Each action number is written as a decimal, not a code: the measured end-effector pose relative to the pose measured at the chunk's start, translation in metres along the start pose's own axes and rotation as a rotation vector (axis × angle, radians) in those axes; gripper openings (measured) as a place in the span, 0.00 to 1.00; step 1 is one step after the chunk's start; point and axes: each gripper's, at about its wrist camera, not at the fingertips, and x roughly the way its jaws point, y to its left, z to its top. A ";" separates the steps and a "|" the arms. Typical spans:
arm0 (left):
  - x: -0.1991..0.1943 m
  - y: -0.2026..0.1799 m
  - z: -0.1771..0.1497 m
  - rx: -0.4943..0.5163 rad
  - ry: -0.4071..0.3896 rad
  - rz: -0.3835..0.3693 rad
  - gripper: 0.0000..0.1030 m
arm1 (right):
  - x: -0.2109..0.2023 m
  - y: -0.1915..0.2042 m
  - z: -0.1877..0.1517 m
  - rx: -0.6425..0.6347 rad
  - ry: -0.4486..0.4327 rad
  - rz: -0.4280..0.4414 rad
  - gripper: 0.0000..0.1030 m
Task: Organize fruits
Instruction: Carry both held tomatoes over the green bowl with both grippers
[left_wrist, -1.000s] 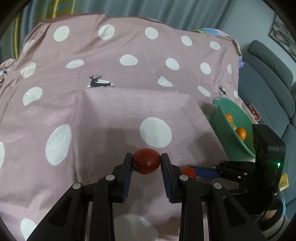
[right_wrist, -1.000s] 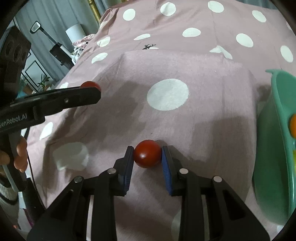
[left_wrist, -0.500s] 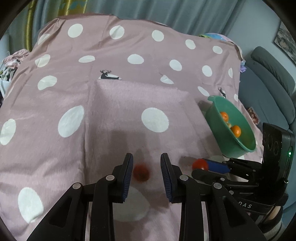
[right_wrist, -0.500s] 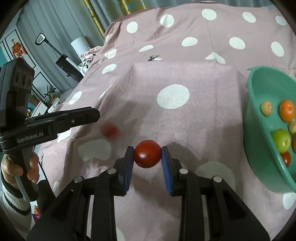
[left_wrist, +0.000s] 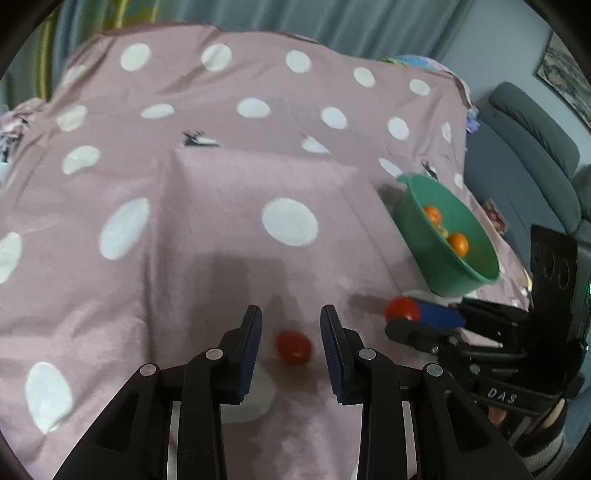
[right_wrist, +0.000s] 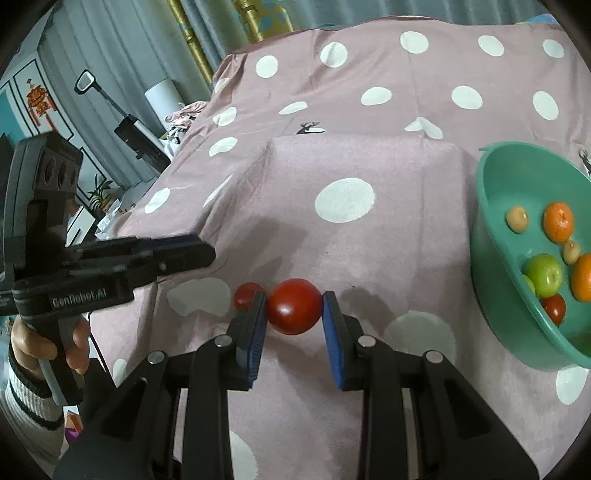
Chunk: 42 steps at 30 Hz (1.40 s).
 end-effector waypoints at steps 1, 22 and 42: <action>0.005 -0.003 -0.002 0.012 0.018 -0.010 0.31 | 0.000 -0.003 -0.001 0.007 0.000 -0.002 0.29; 0.045 0.001 -0.021 0.047 0.120 0.064 0.27 | 0.006 -0.016 -0.003 0.041 0.003 0.015 0.29; 0.021 -0.066 0.020 0.190 0.026 0.064 0.27 | -0.042 -0.038 -0.001 0.073 -0.126 0.001 0.29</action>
